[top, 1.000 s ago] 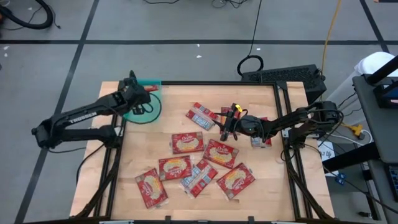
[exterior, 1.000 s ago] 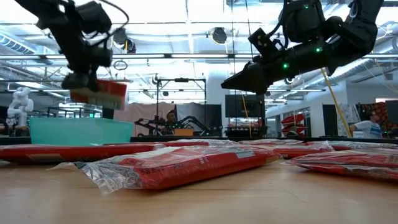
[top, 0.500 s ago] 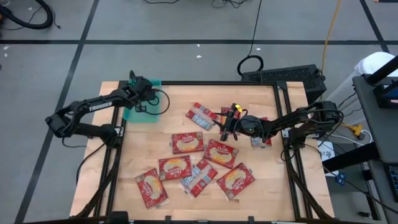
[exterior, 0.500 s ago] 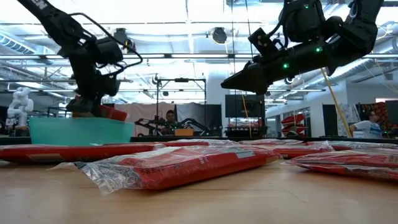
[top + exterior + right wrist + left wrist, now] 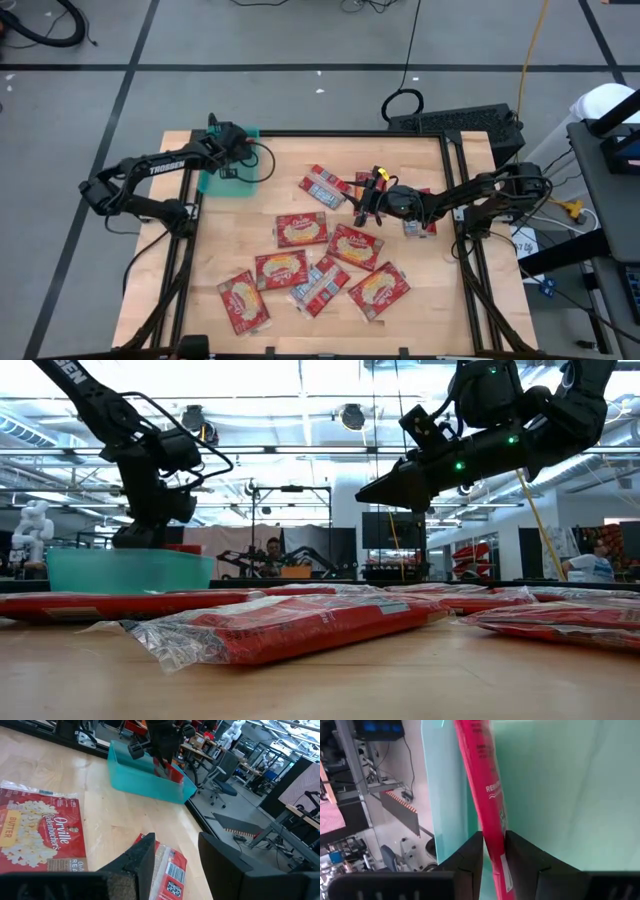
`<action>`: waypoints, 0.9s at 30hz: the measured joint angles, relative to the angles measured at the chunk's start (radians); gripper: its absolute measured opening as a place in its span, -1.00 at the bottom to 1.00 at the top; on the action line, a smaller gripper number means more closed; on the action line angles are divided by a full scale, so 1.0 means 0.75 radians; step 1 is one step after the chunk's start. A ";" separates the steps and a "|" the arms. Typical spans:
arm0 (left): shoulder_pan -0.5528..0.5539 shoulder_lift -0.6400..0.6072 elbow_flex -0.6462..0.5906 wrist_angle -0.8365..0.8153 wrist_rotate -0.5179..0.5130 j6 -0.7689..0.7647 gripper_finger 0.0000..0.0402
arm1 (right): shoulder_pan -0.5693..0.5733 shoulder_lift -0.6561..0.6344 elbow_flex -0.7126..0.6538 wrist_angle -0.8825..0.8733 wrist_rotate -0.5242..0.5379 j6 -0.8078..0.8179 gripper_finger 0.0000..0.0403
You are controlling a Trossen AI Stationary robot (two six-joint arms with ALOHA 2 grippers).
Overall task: Sort popcorn bags into baskets
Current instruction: Put the popcorn bag into the blue bin
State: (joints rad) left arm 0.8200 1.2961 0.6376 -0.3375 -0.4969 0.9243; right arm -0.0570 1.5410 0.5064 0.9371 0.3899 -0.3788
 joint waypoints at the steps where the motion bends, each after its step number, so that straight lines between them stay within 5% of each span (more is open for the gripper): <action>1: 0.000 0.000 0.000 -0.007 0.001 -0.034 -0.57 | 0.000 0.000 0.000 0.000 0.000 0.000 -0.29; 17: 0.020 0.021 0.000 -0.112 0.174 -0.378 -0.56 | 0.000 0.000 0.000 0.001 0.000 0.000 -0.29; 27: 0.031 0.109 0.001 -0.084 0.059 -0.548 -0.56 | 0.000 0.001 0.001 0.023 0.000 0.000 -0.29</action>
State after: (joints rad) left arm 0.8429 1.3777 0.6383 -0.4007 -0.4526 0.5133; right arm -0.0570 1.5414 0.5068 0.9546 0.3897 -0.3790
